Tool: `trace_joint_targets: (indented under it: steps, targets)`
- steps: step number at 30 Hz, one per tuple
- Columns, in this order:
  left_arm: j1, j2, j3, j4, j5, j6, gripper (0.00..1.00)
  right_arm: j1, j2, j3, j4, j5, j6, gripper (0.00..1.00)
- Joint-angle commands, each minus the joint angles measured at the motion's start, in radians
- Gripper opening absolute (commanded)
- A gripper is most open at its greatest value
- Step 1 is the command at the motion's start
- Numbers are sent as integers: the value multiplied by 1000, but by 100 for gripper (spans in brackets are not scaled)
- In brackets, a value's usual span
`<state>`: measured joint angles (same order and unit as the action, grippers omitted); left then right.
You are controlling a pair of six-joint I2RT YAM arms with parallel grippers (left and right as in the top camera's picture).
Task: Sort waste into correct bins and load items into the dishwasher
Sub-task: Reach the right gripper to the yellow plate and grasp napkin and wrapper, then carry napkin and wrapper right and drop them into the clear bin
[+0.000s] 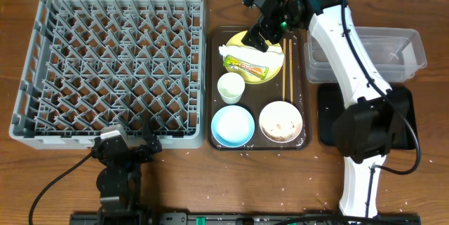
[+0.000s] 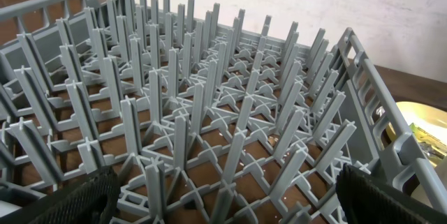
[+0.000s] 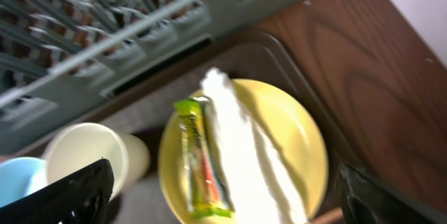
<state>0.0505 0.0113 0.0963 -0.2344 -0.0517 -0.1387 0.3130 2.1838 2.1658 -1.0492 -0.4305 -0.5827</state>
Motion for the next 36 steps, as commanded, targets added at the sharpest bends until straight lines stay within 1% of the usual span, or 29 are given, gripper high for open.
trace_joint_targets:
  steps: [1, 5, 6, 8, 12, 14, 17, 19, 21, 22, 23, 24, 25, 29, 32, 36]
  targets:
    - [-2, -1, -17, -24, -1, -9, 100, 29, 65, -7, 2, 149, -17, 96]
    - [-2, -1, -17, -24, -1, -9, 100, 64, 164, -7, 2, 214, -17, 92]
    - [-2, -1, -17, -24, -1, -9, 100, 73, 190, -7, 6, 232, -16, 90]
    - [-2, -1, -17, -24, -1, -9, 100, 86, 239, -7, 22, 281, -16, 89]
    - [-2, -1, -16, -24, -1, -9, 100, 89, 288, -7, 42, 301, -16, 88]
    - [-2, -1, -17, -24, -1, -9, 100, 87, 309, -7, 51, 315, -6, 86]
    - [-2, -1, -16, -24, -1, -9, 100, 87, 330, -8, 46, 322, 11, 74]
    - [-2, -1, -17, -24, -1, -9, 100, 92, 330, -8, 47, 322, 29, 58]
    - [-2, -1, -16, -24, -1, -9, 100, 92, 330, -8, 40, 322, 55, 44]
    - [-2, -1, -16, -24, -1, -9, 100, 92, 330, -10, 31, 322, 62, 38]
    - [-2, -1, -16, -24, -1, -9, 100, 92, 330, -13, 28, 322, 68, 34]
    - [-2, -1, -17, -24, -1, -9, 100, 92, 330, -14, 24, 322, 74, 28]
    - [-2, -1, -16, -24, -1, -9, 100, 92, 330, -14, 22, 322, 74, 19]
    - [-2, -1, -16, -24, -1, -9, 100, 91, 330, -14, 21, 327, 95, 1]
    - [-2, -1, -17, -24, -1, -9, 100, 92, 330, -14, 29, 329, 144, 1]
    - [-2, -1, -16, -24, -1, -9, 100, 91, 330, -13, 40, 329, 172, 1]
